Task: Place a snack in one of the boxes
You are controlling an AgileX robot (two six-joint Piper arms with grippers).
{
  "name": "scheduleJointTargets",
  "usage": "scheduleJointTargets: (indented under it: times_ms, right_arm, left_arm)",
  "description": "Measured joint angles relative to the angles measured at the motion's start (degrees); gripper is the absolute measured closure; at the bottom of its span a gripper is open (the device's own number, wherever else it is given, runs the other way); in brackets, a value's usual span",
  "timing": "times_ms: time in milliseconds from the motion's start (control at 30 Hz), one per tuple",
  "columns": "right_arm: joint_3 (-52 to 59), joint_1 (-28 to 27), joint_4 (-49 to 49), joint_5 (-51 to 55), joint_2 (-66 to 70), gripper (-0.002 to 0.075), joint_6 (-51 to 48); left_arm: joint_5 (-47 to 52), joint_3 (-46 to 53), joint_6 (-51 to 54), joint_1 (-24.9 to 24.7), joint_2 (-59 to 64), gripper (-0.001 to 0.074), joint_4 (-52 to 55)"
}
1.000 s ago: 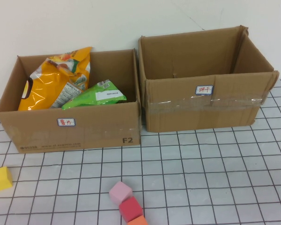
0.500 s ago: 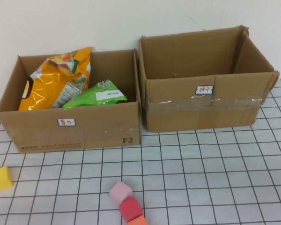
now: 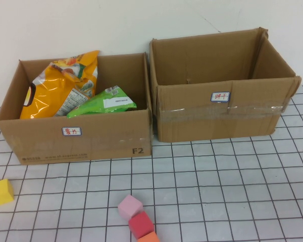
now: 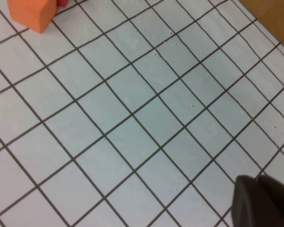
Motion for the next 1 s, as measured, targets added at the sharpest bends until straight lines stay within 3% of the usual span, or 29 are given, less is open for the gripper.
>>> scheduleJointTargets:
  times_ms: [500,700,867,1000]
  right_arm:
    - [0.0,-1.5,-0.1,1.0,-4.1,0.0726,-0.1]
    - [3.8,-13.2,1.5,-5.4,-15.7,0.0726,-0.1]
    - [16.3,-23.8,1.7,-20.7,-24.7,0.0726,-0.1]
    - [25.7,-29.7,1.8,-26.3,-33.0,0.0726,-0.1]
  left_arm:
    - [0.1,0.0,0.0,0.0,0.0,0.0736,0.2]
    - [0.1,0.0,0.0,0.0,0.0,0.0736,0.3]
    - [0.2,0.0,0.0,0.0,0.0,0.0736,0.4]
    - [0.2,0.0,0.0,0.0,0.0,0.0736,0.4]
